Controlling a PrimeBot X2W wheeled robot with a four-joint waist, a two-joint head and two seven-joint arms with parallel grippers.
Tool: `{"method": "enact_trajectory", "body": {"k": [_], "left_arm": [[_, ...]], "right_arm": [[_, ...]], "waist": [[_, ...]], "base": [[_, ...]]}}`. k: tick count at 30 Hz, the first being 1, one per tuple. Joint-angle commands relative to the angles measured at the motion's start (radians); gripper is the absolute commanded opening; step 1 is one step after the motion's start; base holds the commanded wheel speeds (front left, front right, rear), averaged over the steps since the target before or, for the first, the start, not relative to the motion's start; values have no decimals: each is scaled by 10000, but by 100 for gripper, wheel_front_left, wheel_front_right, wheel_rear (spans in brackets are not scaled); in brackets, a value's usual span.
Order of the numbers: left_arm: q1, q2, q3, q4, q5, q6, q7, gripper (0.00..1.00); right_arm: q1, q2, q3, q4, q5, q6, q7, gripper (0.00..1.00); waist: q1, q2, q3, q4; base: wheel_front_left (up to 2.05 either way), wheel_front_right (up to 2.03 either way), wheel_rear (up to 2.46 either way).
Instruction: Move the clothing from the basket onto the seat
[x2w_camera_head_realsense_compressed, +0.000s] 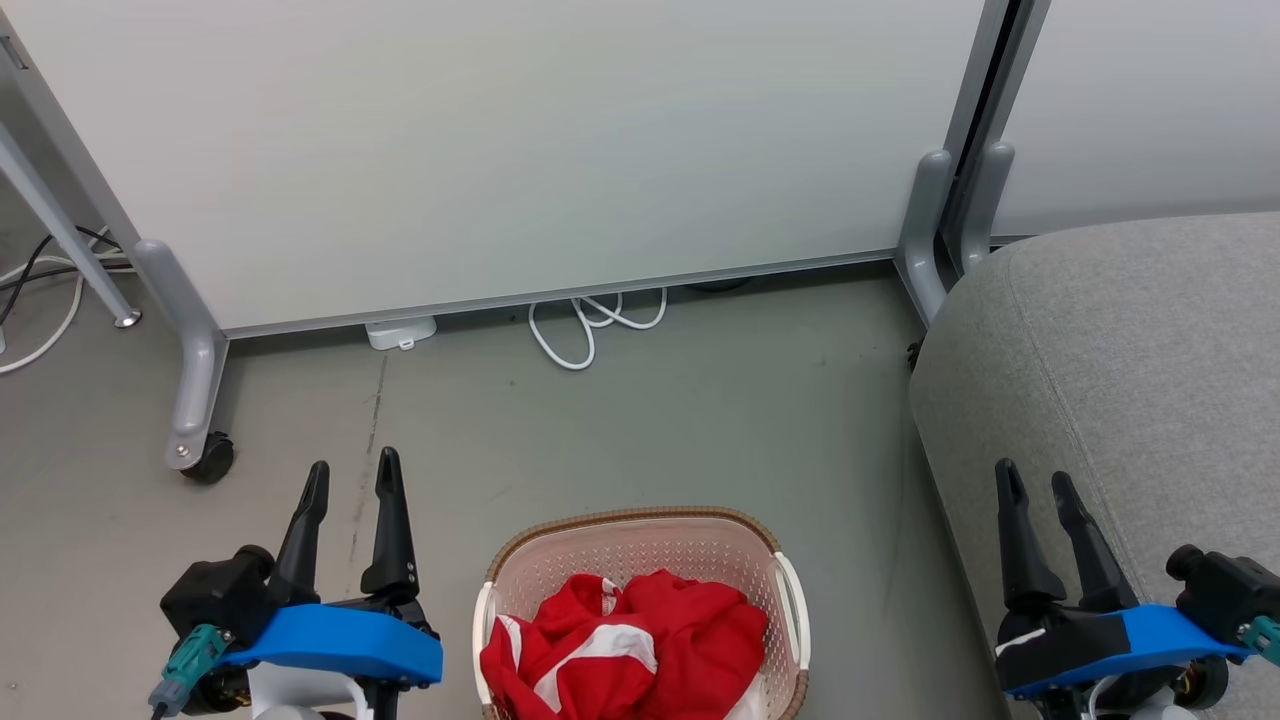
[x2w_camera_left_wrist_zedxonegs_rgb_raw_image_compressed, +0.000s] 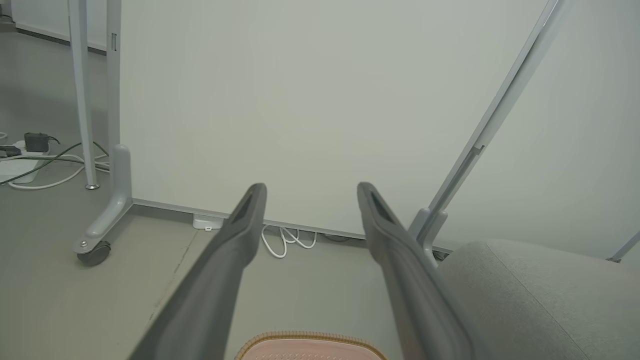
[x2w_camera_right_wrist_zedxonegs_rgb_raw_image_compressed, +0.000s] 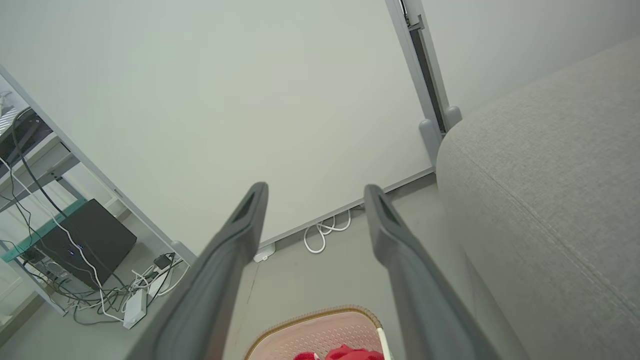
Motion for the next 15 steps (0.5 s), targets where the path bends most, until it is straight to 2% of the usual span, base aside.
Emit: {"method": "enact_trajectory", "body": {"k": [1,15], "left_arm": [[-179,48,-56,-48,228,5,-97,100],[-57,-30,-58,278,1134,-46,-399,100]], "right_arm": [[-98,-78,11,-70,-248,18,-99,100],[-2,-84,31,136,-1541,20,-406,100]], "waist": [[-1,-1,-7,5],[-1,-1,-107,59]], "base": [[0,0,0],[0,0,0]]}}
